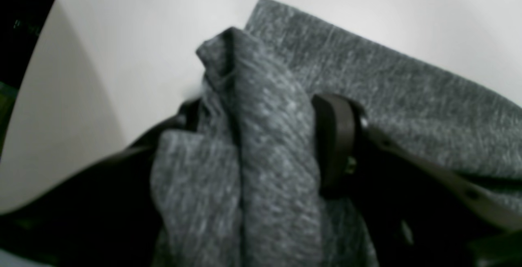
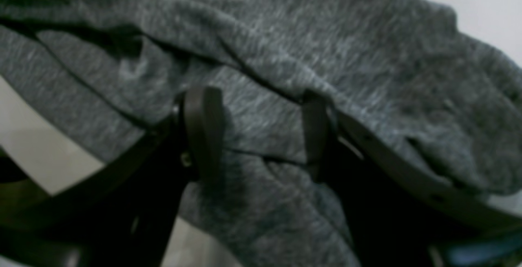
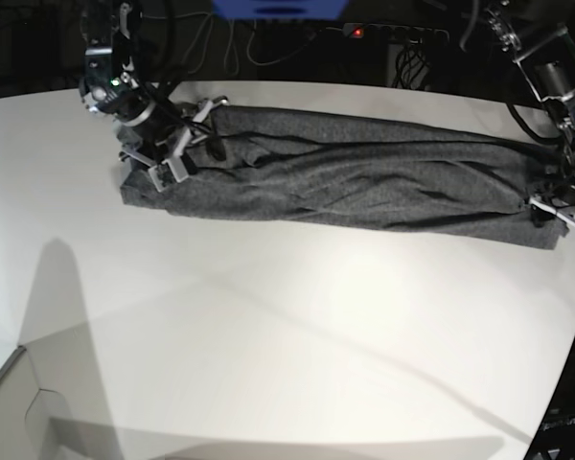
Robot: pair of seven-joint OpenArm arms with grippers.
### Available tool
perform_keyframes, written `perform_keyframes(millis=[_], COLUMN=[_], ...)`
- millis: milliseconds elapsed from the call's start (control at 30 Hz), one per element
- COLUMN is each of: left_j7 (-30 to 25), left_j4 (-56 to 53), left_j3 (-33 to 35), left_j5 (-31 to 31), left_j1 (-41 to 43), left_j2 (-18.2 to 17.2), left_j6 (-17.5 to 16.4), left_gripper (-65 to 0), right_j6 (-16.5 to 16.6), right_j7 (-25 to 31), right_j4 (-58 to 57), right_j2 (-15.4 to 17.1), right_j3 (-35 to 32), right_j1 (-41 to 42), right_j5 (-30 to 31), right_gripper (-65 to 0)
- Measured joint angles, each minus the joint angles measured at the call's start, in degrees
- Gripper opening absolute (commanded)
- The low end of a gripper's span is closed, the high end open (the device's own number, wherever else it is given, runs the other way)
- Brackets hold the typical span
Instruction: Layout the t-shirt on the table in an organized manner, then fold the t-shirt properly
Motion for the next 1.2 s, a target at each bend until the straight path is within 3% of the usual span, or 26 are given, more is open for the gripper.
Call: perform_keyframes(millis=[100,167,367,400,633,1000,1067,1200], left_j7=[-0.3,-2.6,-7.3,-7.4,-7.1,-0.1,2.5,5.2], left_j4=[0.0,-1.3,-6.0,-6.0,-5.4,0.4,2.1,4.8], left_j3=[1.7,4.2,6.0,6.0,6.1,6.4,6.5,6.5], left_j5=[-0.2,-0.5,-2.9,-3.1,-2.8,-0.7,-0.3,0.8], left_j1=[0.0,-0.2,-1.3,-1.2,-1.2,-0.7,-0.5,0.1], left_j2=[-0.2,-0.5,-0.3,-0.3,-0.2,0.5,0.5,0.6], left_j6=[0.5,0.7,-0.1,-0.1,-0.2,0.4,0.3,0.3], left_gripper=[-30.9,-35.8,-63.9,-65.0,-64.8,-64.3,-61.5,-49.2], right_j6=[0.0,0.0,0.0,0.0,0.0,0.0,0.0,0.0], right_j7=[0.3,0.3,0.2,0.3,0.1,0.1,0.1,0.1], right_j4=[0.0,0.0,0.0,0.0,-0.2,-0.3,-0.3,-0.3], right_j2=[0.0,0.0,0.0,0.0,0.0,0.0,0.0,0.0], right_j3=[0.0,0.0,0.0,0.0,0.0,0.0,0.0,0.0], right_j1=[0.7,0.7,0.5,0.5,1.5,1.3,1.3,1.3], right_j5=[0.0,0.0,0.0,0.0,0.0,0.0,0.0,0.0], right_gripper=[-33.6,-33.6,-33.6,-33.6,-33.6,-33.6,-33.6,-33.6])
